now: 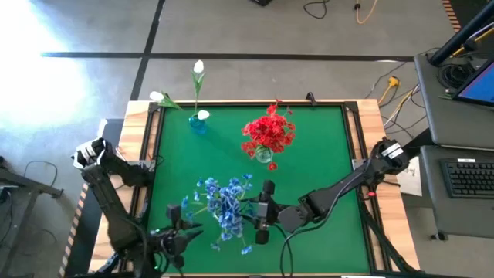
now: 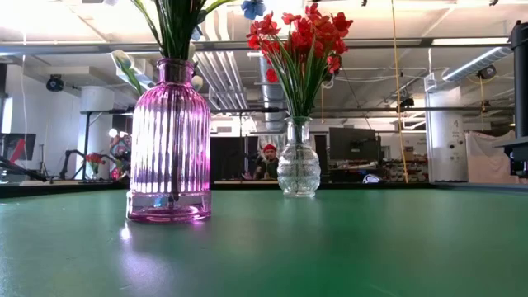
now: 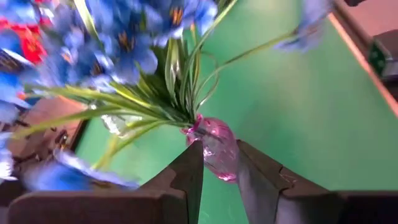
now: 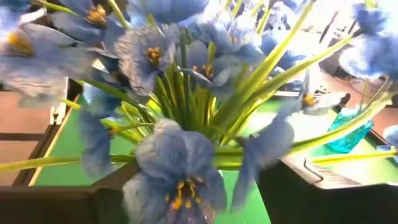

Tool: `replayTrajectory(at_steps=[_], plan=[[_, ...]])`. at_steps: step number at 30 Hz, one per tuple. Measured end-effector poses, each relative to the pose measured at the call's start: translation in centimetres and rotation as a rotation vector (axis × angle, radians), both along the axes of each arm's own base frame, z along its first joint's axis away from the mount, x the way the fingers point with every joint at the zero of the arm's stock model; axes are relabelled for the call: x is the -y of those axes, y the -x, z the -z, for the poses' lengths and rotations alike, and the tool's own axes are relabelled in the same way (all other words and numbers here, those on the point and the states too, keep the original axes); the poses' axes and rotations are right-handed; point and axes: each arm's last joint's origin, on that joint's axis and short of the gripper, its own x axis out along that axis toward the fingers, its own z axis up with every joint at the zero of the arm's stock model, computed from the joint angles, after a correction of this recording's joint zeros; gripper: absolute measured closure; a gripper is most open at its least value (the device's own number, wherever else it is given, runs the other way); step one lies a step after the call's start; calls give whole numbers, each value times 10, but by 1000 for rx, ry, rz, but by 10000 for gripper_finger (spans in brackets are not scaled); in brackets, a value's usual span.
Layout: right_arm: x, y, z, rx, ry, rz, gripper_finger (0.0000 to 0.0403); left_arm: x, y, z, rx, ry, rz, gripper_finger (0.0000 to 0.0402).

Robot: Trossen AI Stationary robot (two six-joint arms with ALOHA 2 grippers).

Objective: Sort flowers into vase by color
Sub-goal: Put the blue flowers into the violet vase

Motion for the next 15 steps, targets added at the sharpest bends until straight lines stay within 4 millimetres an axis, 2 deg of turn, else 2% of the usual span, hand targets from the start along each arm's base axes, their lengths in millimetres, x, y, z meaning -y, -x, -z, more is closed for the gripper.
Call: replayTrajectory(at_steps=[7, 15], plan=[[4, 14, -17, -36, 16, -7, 204, 15, 22, -28, 0, -14, 86, 325], [10, 35, -35, -96, 48, -20, 204, 23, 52, -30, 57, 8, 153, 325]])
